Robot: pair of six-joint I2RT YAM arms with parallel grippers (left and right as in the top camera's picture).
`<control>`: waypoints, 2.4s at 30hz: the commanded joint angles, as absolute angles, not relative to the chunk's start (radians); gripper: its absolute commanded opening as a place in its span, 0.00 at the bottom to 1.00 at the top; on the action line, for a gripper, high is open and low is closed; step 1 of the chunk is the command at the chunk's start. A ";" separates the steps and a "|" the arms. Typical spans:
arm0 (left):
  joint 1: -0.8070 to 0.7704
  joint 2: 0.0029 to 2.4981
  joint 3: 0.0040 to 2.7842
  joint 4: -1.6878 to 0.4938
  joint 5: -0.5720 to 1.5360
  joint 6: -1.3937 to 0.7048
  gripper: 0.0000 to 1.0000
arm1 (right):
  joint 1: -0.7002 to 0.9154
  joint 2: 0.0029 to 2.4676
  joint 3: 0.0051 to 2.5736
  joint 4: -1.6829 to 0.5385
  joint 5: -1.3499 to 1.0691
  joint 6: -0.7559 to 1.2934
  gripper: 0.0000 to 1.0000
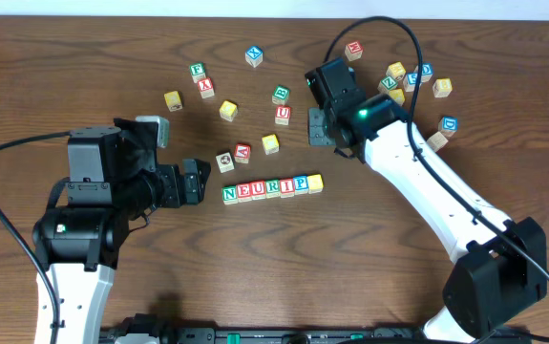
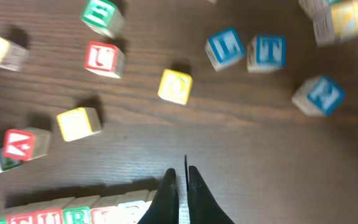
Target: Spell out NEURIPS
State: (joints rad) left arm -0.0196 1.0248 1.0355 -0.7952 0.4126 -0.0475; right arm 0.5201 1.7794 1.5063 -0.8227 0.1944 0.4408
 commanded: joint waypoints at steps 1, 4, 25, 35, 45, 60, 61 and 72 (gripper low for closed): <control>-0.014 1.018 1.049 -0.761 0.400 -0.038 0.98 | 0.524 1.780 1.577 -0.824 0.169 0.316 0.03; -0.014 1.018 1.049 -0.758 0.400 -0.038 0.98 | 0.524 1.766 1.617 -0.826 0.169 0.285 0.06; -0.014 1.191 1.049 -0.768 0.301 -0.038 0.79 | 0.525 1.745 1.622 -0.850 0.094 0.294 0.01; -0.013 1.206 1.049 -0.752 0.149 -0.038 0.85 | 0.533 1.868 1.606 -0.790 -0.022 0.314 0.01; -0.013 1.206 1.049 -0.758 0.062 -0.039 0.86 | 0.630 2.003 1.606 -0.733 -0.037 0.330 0.01; -0.014 1.206 1.049 -0.778 0.062 -0.039 0.86 | 0.682 2.061 1.606 -0.756 -0.003 0.389 0.01; -0.014 1.206 1.049 -0.779 0.062 -0.039 0.86 | 0.683 2.063 1.606 -0.757 -0.002 0.389 0.01; -0.014 1.206 1.049 -0.781 0.062 -0.039 0.86 | 0.683 2.068 1.606 -0.786 0.032 0.415 0.01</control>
State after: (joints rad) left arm -0.0196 1.2083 1.0359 -0.7784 0.0746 -0.0475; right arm 0.6746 2.0621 1.6089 -0.7788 0.0078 0.3946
